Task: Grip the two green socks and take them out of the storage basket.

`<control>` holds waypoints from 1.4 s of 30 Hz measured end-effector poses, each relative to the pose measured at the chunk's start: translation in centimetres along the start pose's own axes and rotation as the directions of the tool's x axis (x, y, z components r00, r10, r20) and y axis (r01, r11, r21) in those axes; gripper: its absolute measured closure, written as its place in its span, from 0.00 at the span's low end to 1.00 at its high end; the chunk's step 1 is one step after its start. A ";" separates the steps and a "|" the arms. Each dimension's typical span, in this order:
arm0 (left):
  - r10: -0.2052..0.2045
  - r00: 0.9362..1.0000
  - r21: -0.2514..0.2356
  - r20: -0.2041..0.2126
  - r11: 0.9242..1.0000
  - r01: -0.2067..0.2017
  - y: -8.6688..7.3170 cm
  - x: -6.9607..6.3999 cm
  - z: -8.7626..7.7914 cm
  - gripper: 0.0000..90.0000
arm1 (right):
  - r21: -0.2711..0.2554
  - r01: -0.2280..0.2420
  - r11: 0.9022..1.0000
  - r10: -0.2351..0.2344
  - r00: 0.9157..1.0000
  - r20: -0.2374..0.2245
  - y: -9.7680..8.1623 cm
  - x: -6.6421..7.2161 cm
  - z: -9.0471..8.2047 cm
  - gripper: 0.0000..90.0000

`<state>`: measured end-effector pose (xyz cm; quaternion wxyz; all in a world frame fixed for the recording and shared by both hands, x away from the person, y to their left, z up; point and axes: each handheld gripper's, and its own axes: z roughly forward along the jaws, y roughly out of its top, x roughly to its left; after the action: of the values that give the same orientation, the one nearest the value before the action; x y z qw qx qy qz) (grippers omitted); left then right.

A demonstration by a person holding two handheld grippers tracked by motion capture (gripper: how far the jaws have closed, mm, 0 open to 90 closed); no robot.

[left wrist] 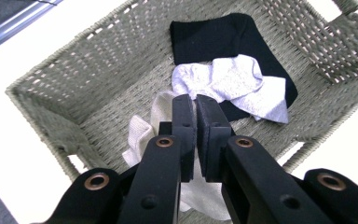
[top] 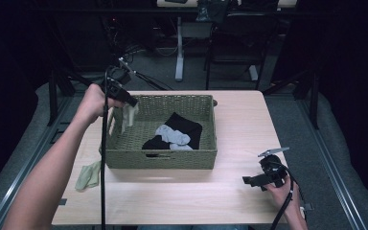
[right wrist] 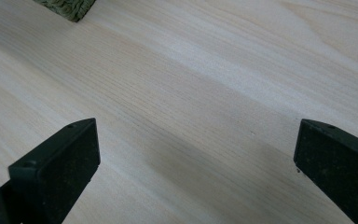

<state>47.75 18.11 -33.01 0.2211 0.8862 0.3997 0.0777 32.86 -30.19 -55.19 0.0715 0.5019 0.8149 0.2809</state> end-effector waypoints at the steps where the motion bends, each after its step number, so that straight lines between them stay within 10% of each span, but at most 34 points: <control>1: -0.004 1.000 -0.005 -0.004 1.000 0.004 0.0 0.0 -0.4 0.96 | 0.000 -0.001 1.000 0.001 1.000 -0.001 0.0 0.0 0.0 0.00; 13: -0.021 0.999 -0.044 -0.034 0.999 0.020 -2.0 0.9 -5.7 0.96 | 0.005 0.004 1.000 -0.004 1.000 0.000 0.0 0.0 0.0 0.00; 28: -0.089 0.993 -0.073 -0.073 0.994 0.084 -8.6 2.9 -9.4 0.96 | 0.016 0.007 1.000 -0.007 1.000 -0.001 0.1 0.1 0.2 0.00; 42: -0.171 0.981 -0.061 -0.093 0.984 0.166 -15.0 4.0 -7.1 0.96 | 0.018 0.005 1.000 -0.005 1.000 0.002 0.1 0.2 0.2 0.00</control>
<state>38.13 32.18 -33.67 0.2305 0.8381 0.4815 0.1124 32.88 -29.93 -55.25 0.0686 0.5009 0.8185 0.2727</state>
